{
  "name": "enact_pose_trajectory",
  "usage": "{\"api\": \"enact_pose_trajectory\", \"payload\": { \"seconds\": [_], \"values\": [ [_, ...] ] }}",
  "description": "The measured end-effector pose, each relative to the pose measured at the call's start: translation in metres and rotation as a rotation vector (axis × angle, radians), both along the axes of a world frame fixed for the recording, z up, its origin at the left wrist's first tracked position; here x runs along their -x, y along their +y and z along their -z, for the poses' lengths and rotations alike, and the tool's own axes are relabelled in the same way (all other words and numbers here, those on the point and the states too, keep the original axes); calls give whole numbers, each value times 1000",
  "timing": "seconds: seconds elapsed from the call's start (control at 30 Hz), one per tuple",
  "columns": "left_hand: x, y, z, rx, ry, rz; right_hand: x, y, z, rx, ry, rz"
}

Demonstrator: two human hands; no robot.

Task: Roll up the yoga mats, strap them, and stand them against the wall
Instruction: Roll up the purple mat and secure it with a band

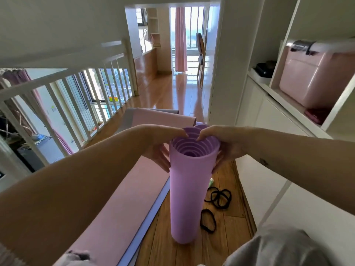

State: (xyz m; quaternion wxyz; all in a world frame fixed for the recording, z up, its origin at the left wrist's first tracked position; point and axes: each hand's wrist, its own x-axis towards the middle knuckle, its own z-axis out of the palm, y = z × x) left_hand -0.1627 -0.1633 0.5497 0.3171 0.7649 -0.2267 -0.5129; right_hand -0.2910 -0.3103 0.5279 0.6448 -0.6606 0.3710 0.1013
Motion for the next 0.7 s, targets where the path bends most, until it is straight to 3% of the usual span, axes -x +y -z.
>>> {"api": "enact_pose_trajectory", "payload": {
  "seconds": [0.2, 0.7],
  "values": [
    [6, -7, 19, 41, -219, -75, -13, 13, 1, 174, 49, 0],
    [-17, -12, 74, 165, -141, -96, -44, 2, 38, 223, 146, -36]
  ]
}}
